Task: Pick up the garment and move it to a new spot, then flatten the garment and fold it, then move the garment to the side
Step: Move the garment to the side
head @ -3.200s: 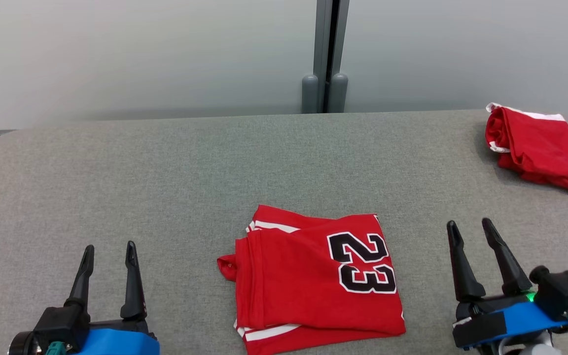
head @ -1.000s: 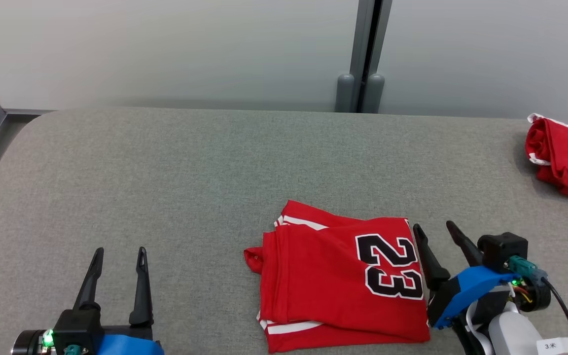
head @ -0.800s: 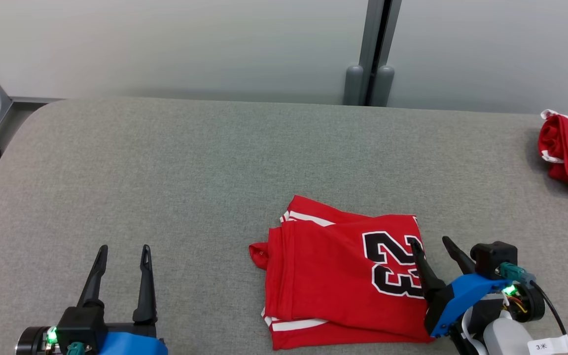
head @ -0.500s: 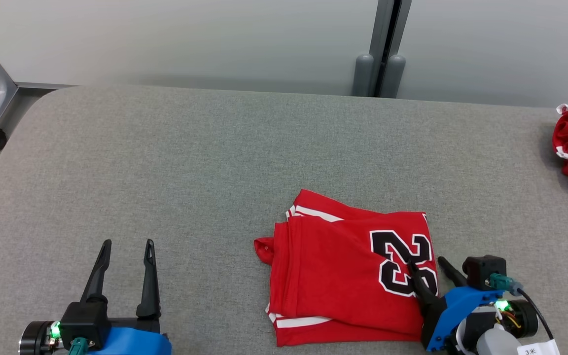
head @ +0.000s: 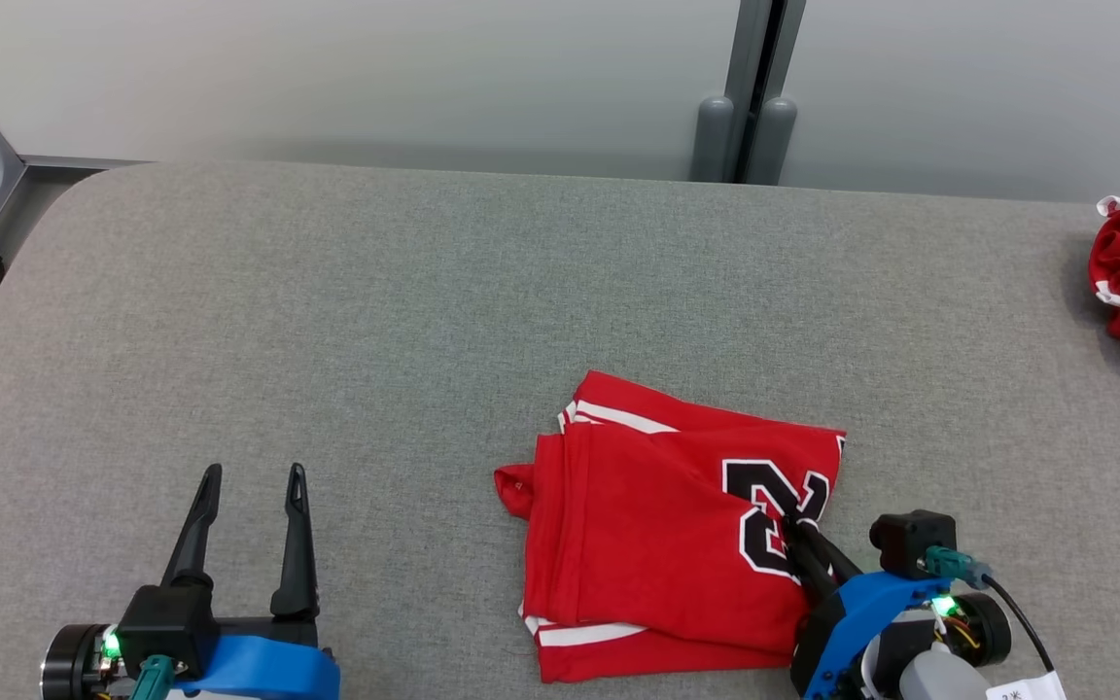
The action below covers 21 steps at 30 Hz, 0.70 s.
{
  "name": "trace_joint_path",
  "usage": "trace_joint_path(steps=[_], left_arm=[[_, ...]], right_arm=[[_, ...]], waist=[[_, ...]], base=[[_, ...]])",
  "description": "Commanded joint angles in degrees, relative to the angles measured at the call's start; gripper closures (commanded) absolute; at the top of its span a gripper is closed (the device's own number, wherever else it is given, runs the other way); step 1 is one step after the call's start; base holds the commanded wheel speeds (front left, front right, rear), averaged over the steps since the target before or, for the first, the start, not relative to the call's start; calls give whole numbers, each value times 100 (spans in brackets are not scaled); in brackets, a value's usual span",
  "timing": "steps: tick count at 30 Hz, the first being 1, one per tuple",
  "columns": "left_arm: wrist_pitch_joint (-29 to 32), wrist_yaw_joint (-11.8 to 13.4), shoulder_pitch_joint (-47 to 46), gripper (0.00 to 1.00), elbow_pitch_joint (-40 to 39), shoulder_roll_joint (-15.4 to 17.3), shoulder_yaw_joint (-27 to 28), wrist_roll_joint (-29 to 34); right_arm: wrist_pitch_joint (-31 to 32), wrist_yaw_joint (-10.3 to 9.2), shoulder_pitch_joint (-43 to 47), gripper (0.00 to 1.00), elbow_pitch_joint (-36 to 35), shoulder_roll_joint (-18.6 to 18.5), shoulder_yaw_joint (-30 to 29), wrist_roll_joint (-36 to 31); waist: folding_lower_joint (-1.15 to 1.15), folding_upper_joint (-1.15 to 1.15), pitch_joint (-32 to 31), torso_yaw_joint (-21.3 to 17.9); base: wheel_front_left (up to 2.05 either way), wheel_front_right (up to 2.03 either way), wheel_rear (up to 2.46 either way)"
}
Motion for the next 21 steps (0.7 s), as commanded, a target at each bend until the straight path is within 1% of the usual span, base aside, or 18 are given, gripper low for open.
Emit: trace_joint_path(steps=[1, 7, 12, 16, 21], left_arm=[[-25, -9, -75, 0, 17, 10, -4, -32], [-25, -1, -110, 0, -37, -7, 29, -56], [-25, -28, -192, 0, -102, -20, -17, -50], [-24, -40, -295, 0, -176, -30, -47, -34], [-25, -41, -461, 0, -262, -2, -55, 6]], right_arm=[[-102, 3, -148, 100, 76, 14, -1, -10], [-335, 2, -424, 100, 108, -224, -115, -87], [-404, 2, -547, 100, 37, -505, -169, -87], [-450, 2, -511, 100, -83, -725, -295, -40], [-482, 2, -441, 100, -273, -920, -482, 11]], waist=[[0, -1, -1, -7], [0, -1, 44, -89], [0, -1, 159, -286], [0, -1, 299, -551], [0, -1, 551, -1035]], base=[[0, 0, 0], [0, 0, 0], [0, 0, 0], [0, 0, 0], [0, 0, 0]])
